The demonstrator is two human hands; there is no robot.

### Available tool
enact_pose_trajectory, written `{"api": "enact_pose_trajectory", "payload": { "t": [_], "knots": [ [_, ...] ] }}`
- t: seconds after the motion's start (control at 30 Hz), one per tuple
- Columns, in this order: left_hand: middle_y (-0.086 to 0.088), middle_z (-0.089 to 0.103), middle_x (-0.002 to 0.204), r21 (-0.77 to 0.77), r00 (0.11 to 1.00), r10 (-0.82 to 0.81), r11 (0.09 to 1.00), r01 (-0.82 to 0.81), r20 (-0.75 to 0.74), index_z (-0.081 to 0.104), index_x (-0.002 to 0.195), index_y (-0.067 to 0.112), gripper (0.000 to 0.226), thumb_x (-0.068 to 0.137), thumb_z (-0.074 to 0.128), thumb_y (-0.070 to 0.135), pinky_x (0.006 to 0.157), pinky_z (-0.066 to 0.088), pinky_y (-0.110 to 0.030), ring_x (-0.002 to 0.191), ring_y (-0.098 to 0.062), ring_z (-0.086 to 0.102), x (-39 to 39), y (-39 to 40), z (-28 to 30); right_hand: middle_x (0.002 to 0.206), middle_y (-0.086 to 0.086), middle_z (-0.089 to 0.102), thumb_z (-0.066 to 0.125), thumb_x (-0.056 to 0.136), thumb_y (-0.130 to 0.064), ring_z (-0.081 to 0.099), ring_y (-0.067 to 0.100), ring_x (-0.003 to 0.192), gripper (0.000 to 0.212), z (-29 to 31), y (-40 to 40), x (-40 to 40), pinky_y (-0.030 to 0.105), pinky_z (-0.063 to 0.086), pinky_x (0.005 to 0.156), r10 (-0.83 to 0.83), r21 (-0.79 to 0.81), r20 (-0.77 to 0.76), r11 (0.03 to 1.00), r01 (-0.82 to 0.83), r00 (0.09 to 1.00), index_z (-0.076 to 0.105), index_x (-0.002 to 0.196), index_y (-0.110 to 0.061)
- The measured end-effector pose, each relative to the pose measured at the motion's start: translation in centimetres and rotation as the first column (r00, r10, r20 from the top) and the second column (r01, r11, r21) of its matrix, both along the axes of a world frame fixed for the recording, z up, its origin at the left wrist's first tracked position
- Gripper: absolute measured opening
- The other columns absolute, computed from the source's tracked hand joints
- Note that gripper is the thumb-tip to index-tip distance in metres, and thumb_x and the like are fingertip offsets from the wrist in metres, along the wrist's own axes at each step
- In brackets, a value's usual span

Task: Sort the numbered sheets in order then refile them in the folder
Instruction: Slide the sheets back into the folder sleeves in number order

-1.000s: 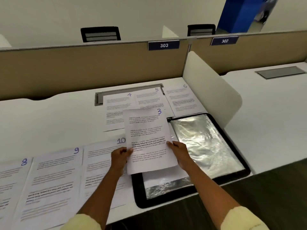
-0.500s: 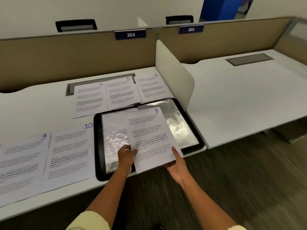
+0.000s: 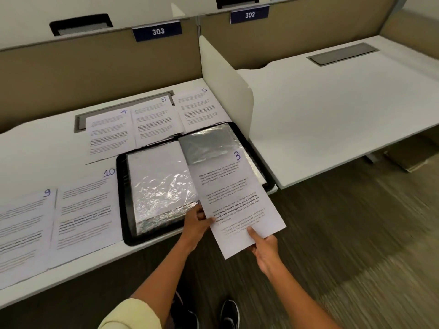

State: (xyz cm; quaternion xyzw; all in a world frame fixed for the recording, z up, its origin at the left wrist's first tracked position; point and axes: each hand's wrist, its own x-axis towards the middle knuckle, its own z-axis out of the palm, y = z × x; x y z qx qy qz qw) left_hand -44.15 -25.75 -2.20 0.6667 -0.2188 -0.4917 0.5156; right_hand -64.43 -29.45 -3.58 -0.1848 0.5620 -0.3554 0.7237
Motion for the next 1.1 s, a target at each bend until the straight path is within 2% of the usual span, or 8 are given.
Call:
{"api": "enact_pose_trajectory", "payload": {
  "t": [0.13, 0.27, 0.4, 0.5, 0.6, 0.73, 0.9, 1.1],
  "knots": [
    [-0.010, 0.070, 0.097, 0.031, 0.970, 0.076, 0.996, -0.085, 0.229, 0.058, 0.108, 0.012, 0.018, 0.092, 0.063, 0.007, 0.062, 0.059, -0.032, 0.078, -0.024, 0.071, 0.7, -1.4, 0.3, 0.112, 0.009, 0.073, 0.070, 0.086, 0.002, 0.069, 0.024, 0.105, 0.032, -1.5, 0.9, -3.1, 0.044, 0.056, 0.087, -0.044, -0.019, -0.007, 0.999, 0.044, 0.999, 0.065, 0.115, -0.012],
    [-0.003, 0.066, 0.083, 0.035, 0.800, -0.032, 0.999, 0.014, 0.600, 0.064, 0.096, 0.014, 0.018, 0.085, 0.065, 0.000, 0.057, 0.046, -0.012, 0.069, -0.017, 0.063, 2.6, -3.5, 0.8, 0.111, 0.007, 0.074, 0.072, 0.083, 0.003, 0.067, 0.026, 0.108, 0.038, -2.6, 2.0, -5.3, 0.050, 0.051, 0.098, -0.098, -0.012, -0.025, 0.995, 0.098, 0.995, 0.065, 0.116, -0.014],
    [-0.002, 0.061, 0.091, 0.160, 0.635, -0.261, 0.964, 0.214, 0.727, 0.067, 0.096, 0.018, 0.022, 0.077, 0.077, 0.013, 0.073, 0.051, -0.030, 0.076, -0.011, 0.058, 3.4, -5.1, -0.1, 0.114, 0.010, 0.072, 0.071, 0.084, 0.003, 0.067, 0.028, 0.109, 0.038, -2.7, 3.0, -7.1, 0.049, 0.052, 0.098, -0.137, -0.010, -0.060, 0.991, 0.137, 0.989, 0.063, 0.118, -0.012],
    [0.001, 0.058, 0.087, 0.190, 0.521, -0.303, 0.947, 0.260, 0.798, 0.069, 0.090, 0.017, 0.027, 0.073, 0.083, 0.033, 0.068, 0.043, -0.029, 0.079, -0.014, 0.054, 2.8, -6.3, 0.0, 0.114, 0.010, 0.072, 0.072, 0.084, 0.003, 0.066, 0.029, 0.110, 0.040, -2.5, 3.6, -8.1, 0.052, 0.052, 0.097, -0.159, -0.020, -0.081, 0.987, 0.158, 0.984, 0.062, 0.120, -0.011],
    [-0.002, 0.059, 0.082, 0.190, 0.453, -0.306, 0.940, 0.284, 0.837, 0.072, 0.084, 0.015, 0.023, 0.076, 0.080, 0.034, 0.064, 0.038, -0.029, 0.077, -0.016, 0.053, 2.3, -7.3, 0.2, 0.116, 0.012, 0.071, 0.072, 0.083, 0.002, 0.067, 0.030, 0.109, 0.045, -2.3, 4.5, -8.8, 0.055, 0.052, 0.097, -0.184, -0.036, -0.088, 0.983, 0.181, 0.979, 0.060, 0.125, -0.010],
    [-0.008, 0.064, 0.085, 0.215, 0.481, -0.341, 0.930, 0.298, 0.807, 0.075, 0.082, 0.016, 0.004, 0.077, 0.074, 0.015, 0.067, 0.043, -0.029, 0.081, -0.023, 0.061, 2.1, -7.9, -0.2, 0.120, 0.011, 0.071, 0.073, 0.082, 0.004, 0.066, 0.028, 0.113, 0.053, -1.9, 5.9, -9.4, 0.052, 0.051, 0.101, -0.222, -0.071, -0.083, 0.974, 0.216, 0.972, 0.058, 0.131, -0.009],
    [-0.012, 0.069, 0.092, 0.174, 0.562, -0.301, 0.948, 0.268, 0.771, 0.076, 0.090, 0.005, 0.011, 0.085, 0.067, 0.007, 0.074, 0.038, -0.027, 0.084, -0.023, 0.058, 1.9, -7.6, 0.3, 0.116, 0.010, 0.072, 0.074, 0.081, 0.004, 0.067, 0.027, 0.111, 0.051, -1.4, 7.8, -9.8, 0.051, 0.050, 0.102, -0.260, -0.087, -0.110, 0.964, 0.251, 0.959, 0.060, 0.128, -0.009],
    [-0.019, 0.070, 0.086, 0.129, 0.618, -0.265, 0.958, 0.256, 0.740, 0.073, 0.081, -0.002, 0.019, 0.089, 0.056, -0.001, 0.072, 0.034, -0.026, 0.081, -0.024, 0.057, 2.0, -7.3, 0.9, 0.115, 0.009, 0.073, 0.075, 0.079, 0.003, 0.067, 0.027, 0.110, 0.045, -0.6, 9.8, -9.8, 0.050, 0.051, 0.099, -0.283, -0.124, -0.131, 0.955, 0.268, 0.950, 0.063, 0.121, -0.011]
  ]
}}
